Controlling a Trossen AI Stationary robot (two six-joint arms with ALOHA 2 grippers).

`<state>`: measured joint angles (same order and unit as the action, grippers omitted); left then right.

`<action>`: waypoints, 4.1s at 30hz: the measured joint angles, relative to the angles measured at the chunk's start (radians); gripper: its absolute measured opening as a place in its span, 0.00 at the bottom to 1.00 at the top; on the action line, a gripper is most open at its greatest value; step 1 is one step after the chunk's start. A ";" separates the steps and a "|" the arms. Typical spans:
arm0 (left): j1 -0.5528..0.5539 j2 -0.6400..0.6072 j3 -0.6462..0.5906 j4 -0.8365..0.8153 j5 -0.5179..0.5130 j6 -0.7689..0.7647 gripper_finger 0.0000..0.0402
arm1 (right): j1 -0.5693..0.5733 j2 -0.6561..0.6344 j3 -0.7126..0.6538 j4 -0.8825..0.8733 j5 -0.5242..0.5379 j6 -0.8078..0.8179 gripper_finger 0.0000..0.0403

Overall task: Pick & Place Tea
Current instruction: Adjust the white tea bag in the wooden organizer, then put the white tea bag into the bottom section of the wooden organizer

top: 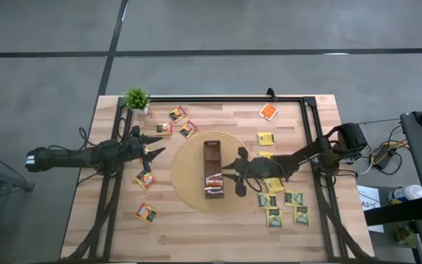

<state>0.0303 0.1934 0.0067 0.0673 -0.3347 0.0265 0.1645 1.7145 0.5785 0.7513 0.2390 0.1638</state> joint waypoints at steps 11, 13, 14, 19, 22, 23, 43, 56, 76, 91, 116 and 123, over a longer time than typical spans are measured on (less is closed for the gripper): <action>-0.001 0.000 0.000 0.000 0.000 0.000 0.50 | -0.025 0.000 -0.006 0.003 0.083 0.071 0.24; -0.001 0.000 0.000 0.000 0.000 0.000 0.50 | -0.027 0.001 -0.006 0.002 0.079 0.070 0.23; 0.000 0.000 0.000 0.000 0.000 0.000 0.50 | -0.027 0.002 -0.006 -0.001 0.072 0.068 0.23; 0.000 0.000 0.000 0.000 0.000 0.000 0.50 | -0.026 0.003 0.003 -0.004 -0.122 0.000 0.24; 0.000 0.000 0.000 0.000 0.000 0.000 0.50 | -0.024 0.003 0.010 -0.004 -0.250 -0.041 0.26; 0.000 0.000 0.000 0.000 0.000 0.000 0.50 | -0.025 0.003 0.012 -0.004 -0.278 -0.047 0.26; 0.000 0.000 0.000 0.000 0.000 0.000 0.50 | -0.034 -0.223 0.008 -0.386 -0.033 -0.025 0.25; 0.000 0.000 0.000 0.000 0.000 0.000 0.50 | -0.108 -0.685 -0.074 -0.902 0.262 0.204 0.21; 0.000 0.000 0.000 0.000 0.000 0.000 0.50 | -0.605 -0.782 -0.159 -0.966 0.129 0.139 0.58; 0.000 0.000 0.000 0.000 0.000 0.000 0.50 | -0.908 -0.374 0.017 -0.957 -0.056 0.011 0.62; 0.000 0.000 0.000 0.000 0.000 0.000 0.50 | -0.952 -0.033 0.220 -1.019 -0.036 -0.093 0.47; -0.001 0.000 0.000 0.000 0.000 0.000 0.50 | -0.952 -0.039 0.217 -1.040 -0.038 -0.124 0.18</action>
<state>0.0296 0.1932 0.0070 0.0673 -0.3347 0.0262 -0.7872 1.6751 0.7956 -0.2885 0.2008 0.0398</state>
